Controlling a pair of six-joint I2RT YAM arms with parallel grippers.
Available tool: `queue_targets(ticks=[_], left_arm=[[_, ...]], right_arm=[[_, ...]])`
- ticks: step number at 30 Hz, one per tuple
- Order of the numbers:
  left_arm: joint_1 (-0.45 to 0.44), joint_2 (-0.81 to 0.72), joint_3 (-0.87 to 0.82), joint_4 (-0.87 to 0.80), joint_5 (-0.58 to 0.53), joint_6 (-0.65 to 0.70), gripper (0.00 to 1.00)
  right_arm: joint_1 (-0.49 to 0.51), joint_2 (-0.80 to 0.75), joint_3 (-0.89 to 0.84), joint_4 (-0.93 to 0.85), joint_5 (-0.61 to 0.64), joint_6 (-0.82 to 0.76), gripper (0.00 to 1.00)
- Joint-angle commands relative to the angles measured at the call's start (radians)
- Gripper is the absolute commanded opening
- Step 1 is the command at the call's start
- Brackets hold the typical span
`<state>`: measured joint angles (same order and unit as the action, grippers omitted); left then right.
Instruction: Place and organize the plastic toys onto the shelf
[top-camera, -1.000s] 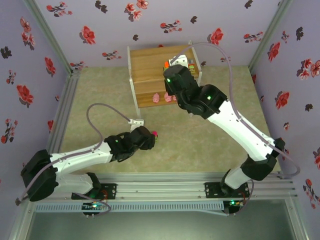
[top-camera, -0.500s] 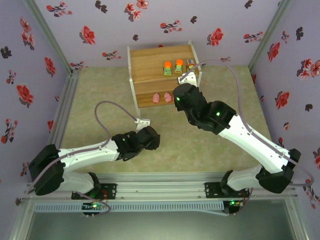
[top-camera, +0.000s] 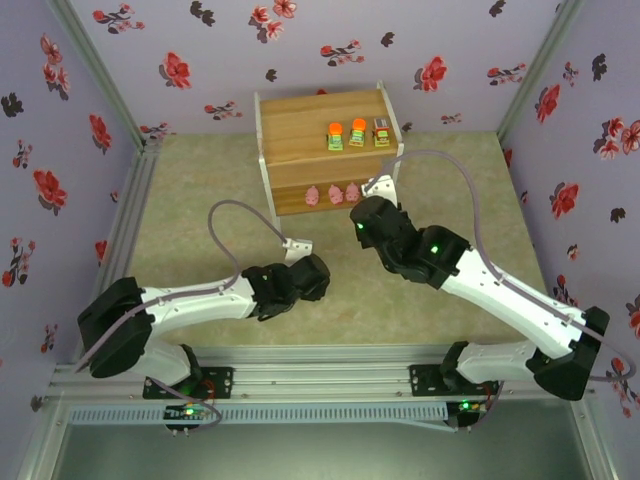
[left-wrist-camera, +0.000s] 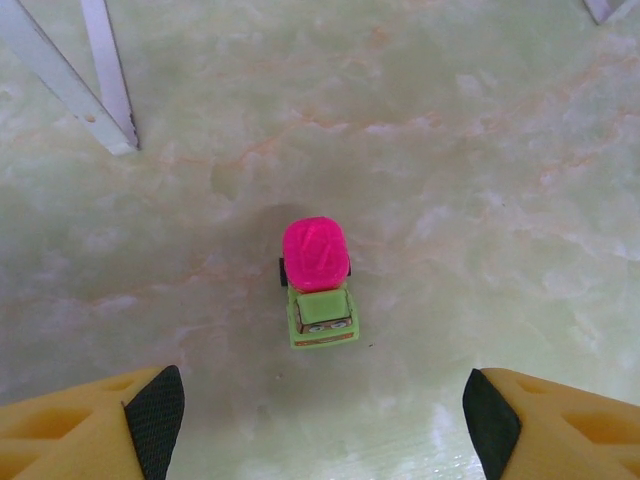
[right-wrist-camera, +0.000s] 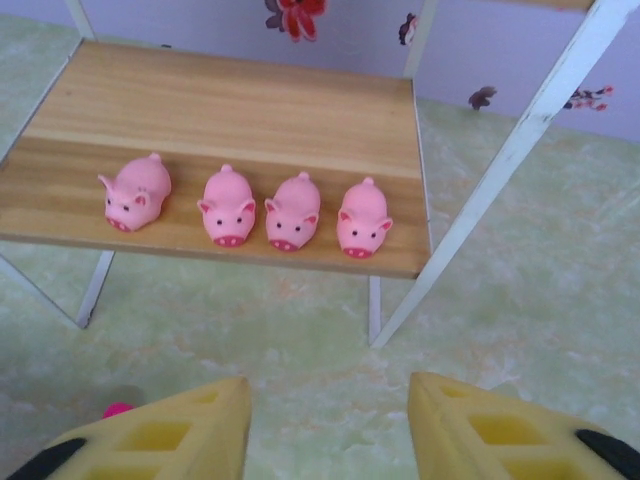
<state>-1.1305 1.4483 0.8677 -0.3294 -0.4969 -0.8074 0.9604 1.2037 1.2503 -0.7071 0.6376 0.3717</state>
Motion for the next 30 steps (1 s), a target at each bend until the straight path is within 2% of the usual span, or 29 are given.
queue_targets(ticks=[1, 14, 30], left_arm=[[-0.012, 0.020, 0.032, -0.009, -0.035, -0.023, 0.77], [-0.018, 0.076, 0.057, -0.017, -0.046, -0.048, 0.75], [-0.020, 0.153, 0.089, -0.022, -0.048, -0.109, 0.67]], right_arm=[[0.007, -0.027, -0.058, 0.046, -0.043, 0.011, 0.51], [0.005, -0.092, -0.315, 0.133, -0.128, 0.029, 0.62], [-0.032, -0.137, -0.537, 0.312, -0.197, -0.010, 0.65]])
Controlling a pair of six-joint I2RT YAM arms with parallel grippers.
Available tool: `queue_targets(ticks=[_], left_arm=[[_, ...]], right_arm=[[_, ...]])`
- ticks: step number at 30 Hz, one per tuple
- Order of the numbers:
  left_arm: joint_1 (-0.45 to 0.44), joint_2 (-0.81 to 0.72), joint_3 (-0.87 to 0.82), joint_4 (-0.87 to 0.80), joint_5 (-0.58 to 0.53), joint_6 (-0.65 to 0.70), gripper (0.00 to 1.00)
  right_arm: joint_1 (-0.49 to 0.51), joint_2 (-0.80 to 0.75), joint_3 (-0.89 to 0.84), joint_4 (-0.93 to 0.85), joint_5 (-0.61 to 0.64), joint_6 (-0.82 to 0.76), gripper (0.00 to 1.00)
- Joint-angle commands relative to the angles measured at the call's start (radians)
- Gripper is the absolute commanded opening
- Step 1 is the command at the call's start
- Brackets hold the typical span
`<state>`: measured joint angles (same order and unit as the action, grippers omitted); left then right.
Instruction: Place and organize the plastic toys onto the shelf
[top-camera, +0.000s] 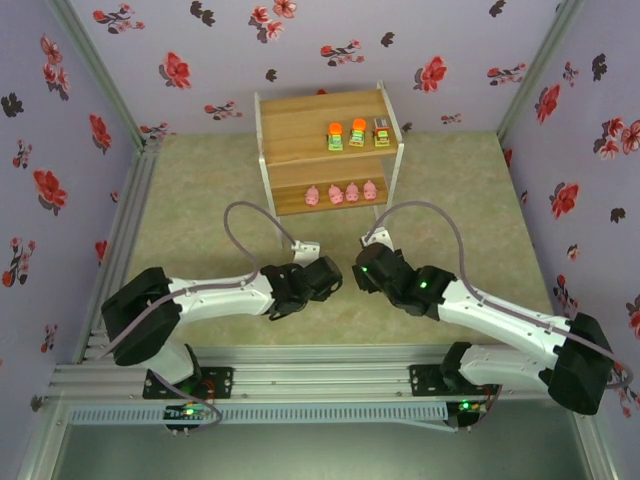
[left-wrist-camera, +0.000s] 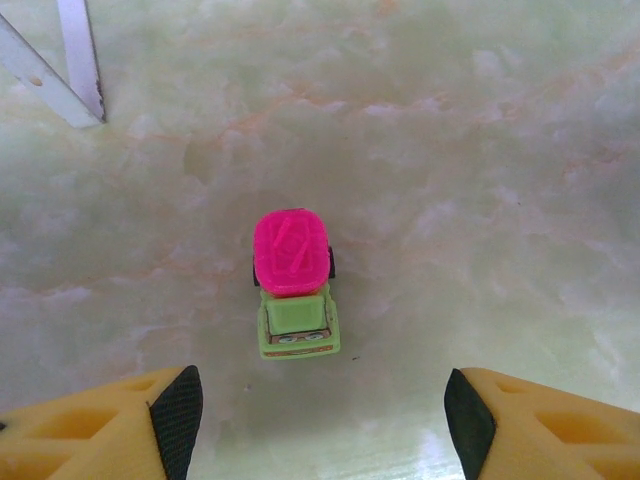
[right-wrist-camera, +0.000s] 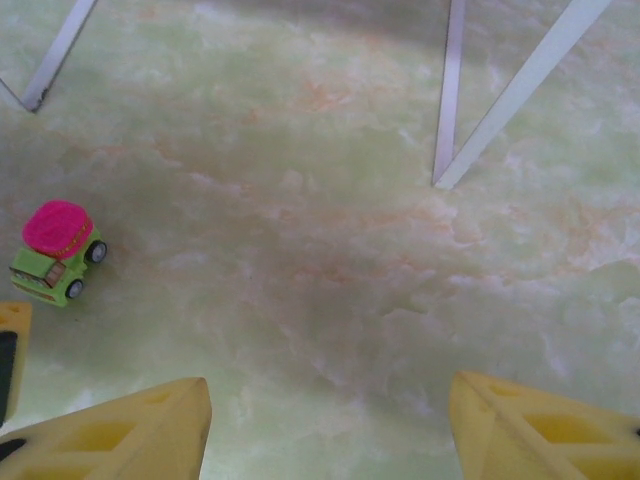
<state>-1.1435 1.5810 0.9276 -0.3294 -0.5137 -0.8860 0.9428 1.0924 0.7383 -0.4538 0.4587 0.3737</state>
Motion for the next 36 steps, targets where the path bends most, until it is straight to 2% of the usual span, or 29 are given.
queue_targets(ticks=[1, 15, 36], left_arm=[[-0.007, 0.024, 0.030, -0.020, -0.032, -0.035, 0.66], [-0.007, 0.096, 0.054, -0.031, -0.074, -0.130, 0.59], [0.026, 0.140, 0.066, -0.049, -0.078, -0.147, 0.55]], right_arm=[[-0.018, -0.030, -0.034, 0.067, -0.024, -0.012, 0.65], [-0.055, -0.042, -0.134, 0.168, -0.072, 0.011, 0.66], [-0.079, -0.026, -0.265, 0.348, -0.095, 0.021, 0.60]])
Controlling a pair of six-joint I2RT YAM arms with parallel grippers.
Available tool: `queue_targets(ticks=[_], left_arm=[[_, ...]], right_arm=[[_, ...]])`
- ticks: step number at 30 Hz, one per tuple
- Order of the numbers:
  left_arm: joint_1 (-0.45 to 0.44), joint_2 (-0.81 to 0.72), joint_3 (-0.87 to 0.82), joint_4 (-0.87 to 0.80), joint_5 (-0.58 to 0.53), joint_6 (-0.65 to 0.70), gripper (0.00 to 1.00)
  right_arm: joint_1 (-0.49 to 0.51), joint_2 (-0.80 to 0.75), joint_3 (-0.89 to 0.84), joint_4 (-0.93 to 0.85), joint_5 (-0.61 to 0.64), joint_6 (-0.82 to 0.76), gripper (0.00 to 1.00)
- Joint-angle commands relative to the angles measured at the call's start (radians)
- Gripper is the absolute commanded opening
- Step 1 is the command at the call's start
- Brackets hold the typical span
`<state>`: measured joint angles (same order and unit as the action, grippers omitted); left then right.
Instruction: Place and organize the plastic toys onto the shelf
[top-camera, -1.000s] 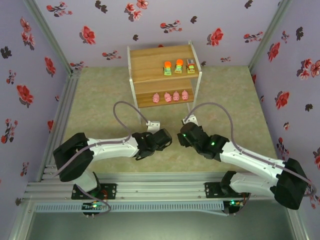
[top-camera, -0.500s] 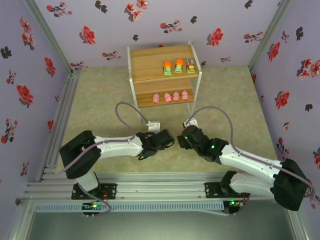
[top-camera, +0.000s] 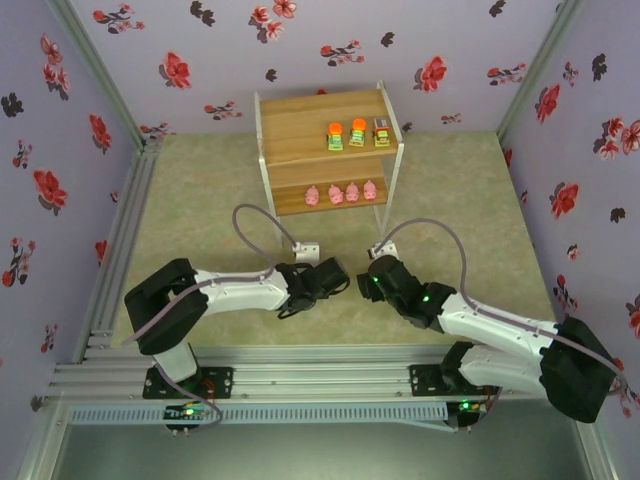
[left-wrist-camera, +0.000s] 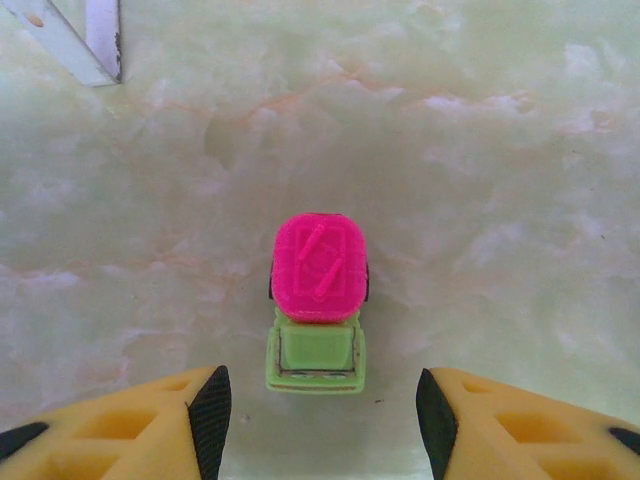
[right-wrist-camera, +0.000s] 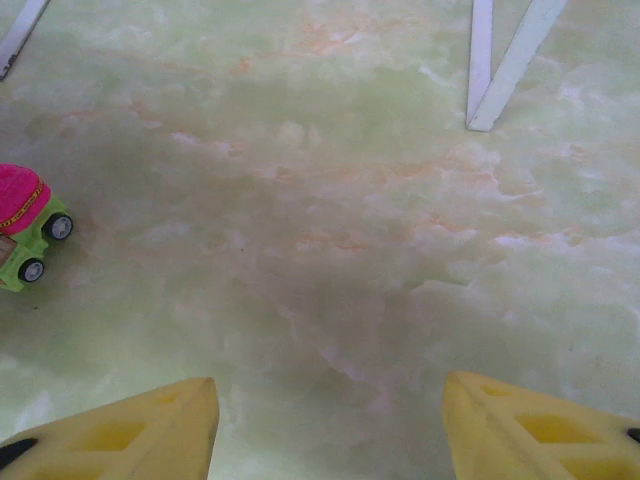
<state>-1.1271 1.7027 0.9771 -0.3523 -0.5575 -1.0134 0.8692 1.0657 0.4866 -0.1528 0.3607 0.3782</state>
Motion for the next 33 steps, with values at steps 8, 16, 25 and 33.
queue_targets(ticks=[8, 16, 25, 33], left_arm=[[0.024, 0.036, 0.014, -0.007, -0.023, -0.013, 0.55], [0.038, 0.062, 0.015, 0.024, -0.004, 0.002, 0.55], [0.046, 0.078, 0.023, 0.034, 0.022, 0.021, 0.54], [0.058, 0.090, 0.023, 0.042, 0.046, 0.036, 0.53]], right_arm=[[-0.008, -0.003, -0.021, 0.061, 0.001, 0.014, 0.60], [-0.007, 0.000, -0.023, 0.070, -0.014, 0.012, 0.59], [-0.007, 0.001, -0.023, 0.072, -0.017, 0.011, 0.59], [-0.007, 0.004, -0.023, 0.072, -0.017, 0.011, 0.59]])
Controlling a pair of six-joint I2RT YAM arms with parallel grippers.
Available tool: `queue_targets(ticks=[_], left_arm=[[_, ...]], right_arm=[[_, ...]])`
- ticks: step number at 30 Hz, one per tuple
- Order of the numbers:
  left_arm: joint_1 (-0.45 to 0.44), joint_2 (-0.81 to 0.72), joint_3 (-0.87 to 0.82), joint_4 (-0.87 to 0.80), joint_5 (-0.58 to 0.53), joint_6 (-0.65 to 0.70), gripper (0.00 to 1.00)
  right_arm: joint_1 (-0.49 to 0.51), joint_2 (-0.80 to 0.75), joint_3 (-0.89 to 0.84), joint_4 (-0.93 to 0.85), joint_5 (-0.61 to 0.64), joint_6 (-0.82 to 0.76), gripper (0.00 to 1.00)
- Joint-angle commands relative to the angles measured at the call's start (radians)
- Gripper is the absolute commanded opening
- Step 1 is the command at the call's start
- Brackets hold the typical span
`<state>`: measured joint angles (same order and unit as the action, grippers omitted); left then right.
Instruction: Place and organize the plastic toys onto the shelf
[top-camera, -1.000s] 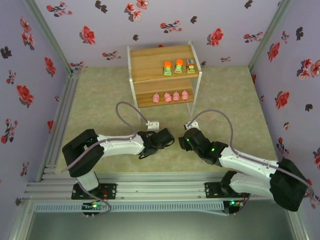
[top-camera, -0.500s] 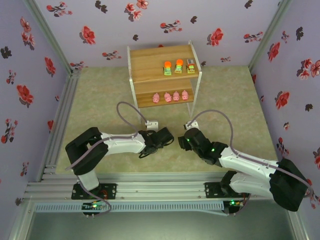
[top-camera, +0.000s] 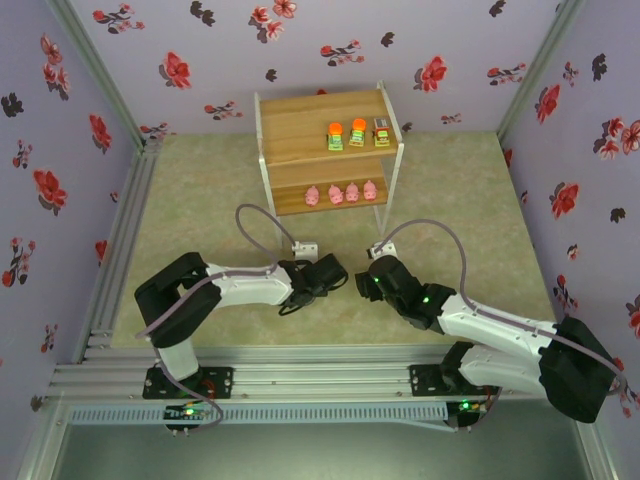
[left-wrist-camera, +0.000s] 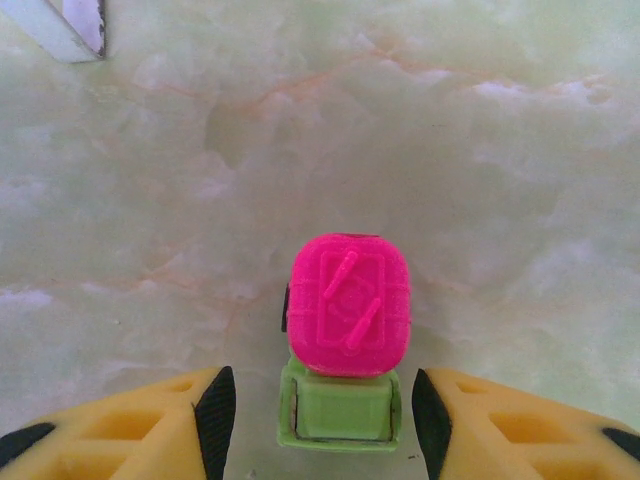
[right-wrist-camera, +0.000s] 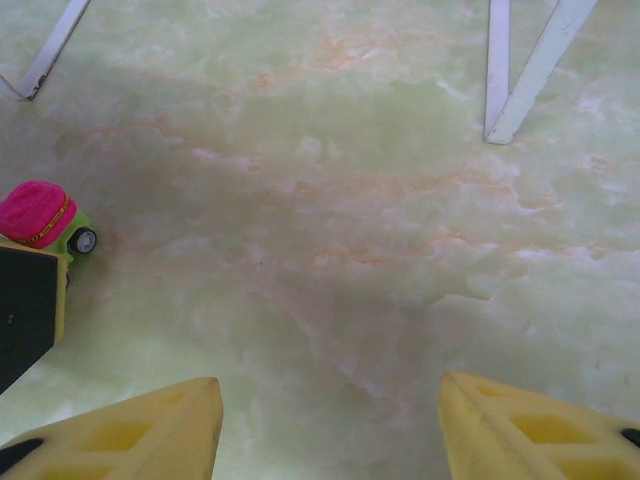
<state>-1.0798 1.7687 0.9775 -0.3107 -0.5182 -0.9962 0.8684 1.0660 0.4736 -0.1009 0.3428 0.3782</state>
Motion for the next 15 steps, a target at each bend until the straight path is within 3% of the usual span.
queue_targets(ticks=[1, 15], left_arm=[[0.013, 0.023, 0.021, 0.001, 0.009, 0.019, 0.53], [0.020, 0.050, 0.033, 0.006, 0.048, 0.046, 0.53]], right_arm=[[-0.008, 0.004, -0.010, 0.020, 0.001, 0.011, 0.59], [-0.009, 0.007, -0.008, 0.020, 0.004, 0.011, 0.59]])
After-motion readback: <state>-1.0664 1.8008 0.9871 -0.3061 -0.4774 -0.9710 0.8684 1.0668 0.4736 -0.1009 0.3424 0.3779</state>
